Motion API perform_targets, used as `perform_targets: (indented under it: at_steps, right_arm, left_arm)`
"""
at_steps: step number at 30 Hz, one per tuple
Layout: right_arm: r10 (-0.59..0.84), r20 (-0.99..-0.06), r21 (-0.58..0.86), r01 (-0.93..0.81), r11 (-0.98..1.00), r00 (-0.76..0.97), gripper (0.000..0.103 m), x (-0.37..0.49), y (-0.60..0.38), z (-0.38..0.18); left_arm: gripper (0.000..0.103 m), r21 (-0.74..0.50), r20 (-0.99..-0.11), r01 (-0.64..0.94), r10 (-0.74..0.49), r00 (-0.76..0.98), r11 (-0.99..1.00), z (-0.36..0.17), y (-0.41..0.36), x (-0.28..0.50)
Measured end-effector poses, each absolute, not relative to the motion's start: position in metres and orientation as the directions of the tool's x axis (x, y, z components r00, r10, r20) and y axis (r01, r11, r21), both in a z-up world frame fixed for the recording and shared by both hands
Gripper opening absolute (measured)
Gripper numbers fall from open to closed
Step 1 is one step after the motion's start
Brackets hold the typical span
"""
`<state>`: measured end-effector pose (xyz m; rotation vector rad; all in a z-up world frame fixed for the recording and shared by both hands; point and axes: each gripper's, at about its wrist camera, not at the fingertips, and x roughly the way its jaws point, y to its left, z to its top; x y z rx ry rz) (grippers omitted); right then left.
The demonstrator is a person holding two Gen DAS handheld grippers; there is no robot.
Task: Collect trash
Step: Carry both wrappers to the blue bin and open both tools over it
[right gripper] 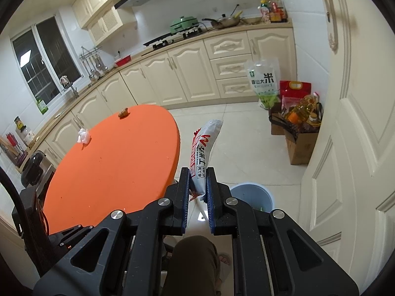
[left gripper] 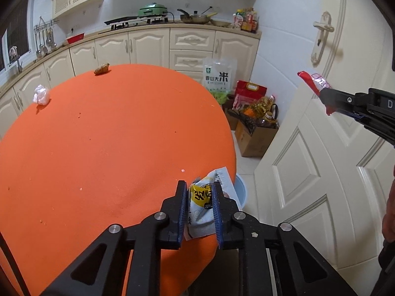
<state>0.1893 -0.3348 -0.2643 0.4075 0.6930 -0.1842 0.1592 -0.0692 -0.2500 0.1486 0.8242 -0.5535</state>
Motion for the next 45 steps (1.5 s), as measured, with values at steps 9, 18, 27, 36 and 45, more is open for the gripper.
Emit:
perform_targets:
  at_steps: [9,18,27,36,45]
  right_arm:
    - [-0.023,-0.654,0.299,0.286,0.91,0.756,0.012,0.195,-0.328,-0.259]
    - [-0.022,-0.647,0.292,0.273,0.917,0.763,0.012,0.198,-0.322,-0.256]
    - [-0.044,-0.636,0.278,0.282,0.918,0.77,0.012,0.197,-0.326,-0.249]
    - [-0.089,-0.641,0.256,0.322,0.911,0.762,0.012,0.201,-0.35,-0.246]
    - [-0.073,-0.703,0.281,0.371,0.885,0.707,0.012,0.221,-0.393,-0.288]
  left_arm:
    - [0.011,-0.107,-0.712,0.523,-0.432,0.553,0.846,-0.241,-0.056,0.154]
    - [0.01,-0.11,-0.664,0.517,-0.45,0.597,0.849,-0.218,-0.049,0.148]
    - [0.01,-0.117,-0.597,0.541,-0.494,0.632,0.833,-0.191,-0.055,0.148]
    - [0.01,-0.146,-0.548,0.583,-0.556,0.625,0.799,-0.172,-0.087,0.165]
    - [0.01,-0.177,-0.639,0.635,-0.579,0.507,0.752,-0.204,-0.137,0.216]
